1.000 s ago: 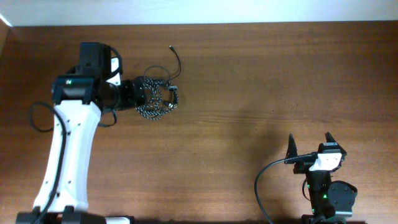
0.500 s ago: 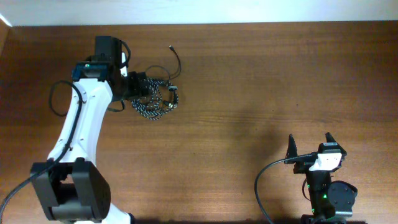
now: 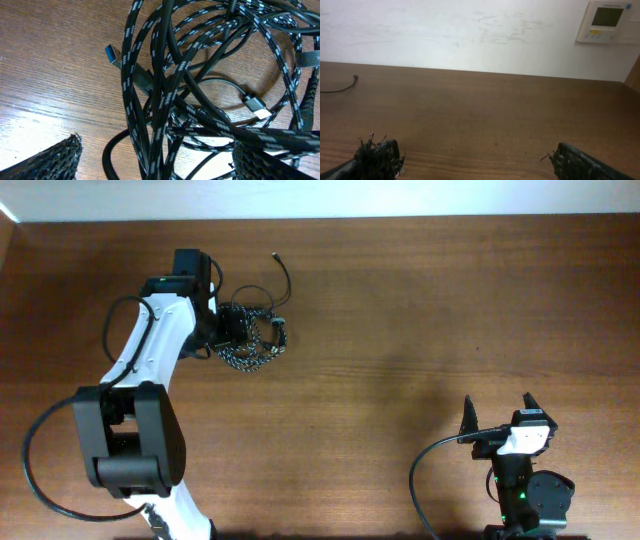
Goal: Untangle cables
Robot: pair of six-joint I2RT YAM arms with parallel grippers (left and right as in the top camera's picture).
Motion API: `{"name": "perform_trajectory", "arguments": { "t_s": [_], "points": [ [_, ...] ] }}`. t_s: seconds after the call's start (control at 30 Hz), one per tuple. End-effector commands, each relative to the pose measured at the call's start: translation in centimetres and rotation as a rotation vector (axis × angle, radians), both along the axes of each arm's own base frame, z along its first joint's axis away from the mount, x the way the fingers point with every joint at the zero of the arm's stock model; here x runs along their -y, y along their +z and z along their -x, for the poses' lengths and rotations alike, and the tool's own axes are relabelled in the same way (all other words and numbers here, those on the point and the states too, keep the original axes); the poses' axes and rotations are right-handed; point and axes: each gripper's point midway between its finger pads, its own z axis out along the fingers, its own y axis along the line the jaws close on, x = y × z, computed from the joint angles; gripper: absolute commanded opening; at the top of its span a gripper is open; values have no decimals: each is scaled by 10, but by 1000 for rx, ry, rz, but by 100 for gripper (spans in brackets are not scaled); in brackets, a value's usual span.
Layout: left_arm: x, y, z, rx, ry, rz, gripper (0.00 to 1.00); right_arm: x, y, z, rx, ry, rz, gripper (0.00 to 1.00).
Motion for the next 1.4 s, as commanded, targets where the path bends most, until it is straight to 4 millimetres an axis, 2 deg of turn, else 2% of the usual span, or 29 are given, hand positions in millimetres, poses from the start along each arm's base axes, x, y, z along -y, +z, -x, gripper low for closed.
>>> {"name": "perform_trajectory", "arguments": {
  "t_s": [0.0,0.17,0.2,0.23,0.27,0.3,0.37,0.6,0.63,0.67,0.77,0.83,0.9,0.97,1.07,1.1,1.17,1.23,1.3,1.37],
  "points": [
    [-2,-12,-9,0,14,-8,99,0,-2,0,-4,-3,-1,99],
    [-1,-12,-20,38,14,-4,99,0,-2,0,-3,-3,-1,99],
    [-1,-12,-20,39,14,-4,96,0,-2,0,-4,-3,-1,99],
    [-1,-12,-20,40,14,-4,86,0,-2,0,-3,-3,-1,99],
    [-1,-12,-20,41,14,-4,69,0,-2,0,-3,-2,-1,99],
    [-1,-12,-20,41,14,-4,57,0,-2,0,-3,-3,-1,99],
    [-1,-12,-20,40,14,-4,40,0,-2,0,-3,-3,-1,99],
    [-1,-13,-19,35,15,-4,13,0,-2,0,-4,-3,-1,99],
    [-1,-13,-19,34,15,-3,3,0,-2,0,-4,-3,-1,99],
    [0,-13,-18,31,14,2,0,0,-2,0,-3,-3,-1,99],
    [11,-13,-14,16,2,64,0,0,-2,0,-4,-3,-1,99],
    [26,-11,-9,-3,-12,153,0,0,-2,0,-3,-3,-1,99],
    [26,-4,-7,-10,-12,155,0,0,-2,0,-3,-3,-1,99],
    [26,20,-5,15,-14,155,0,0,-2,0,-4,-3,-1,99],
    [30,80,-7,163,-32,176,0,0,-2,0,-4,-3,-1,99],
    [34,108,-3,234,-56,193,0,0,-2,0,-4,-3,-1,99],
    [49,148,8,339,-187,241,0,0,-2,0,-4,-3,-1,99],
    [72,198,36,469,-408,298,0,0,-2,0,-4,-3,-1,99],
    [75,222,66,510,-490,279,0,0,-2,0,-4,-3,-1,99],
    [74,234,92,517,-513,265,0,0,-2,0,-3,-3,-1,99]
  ]
}}
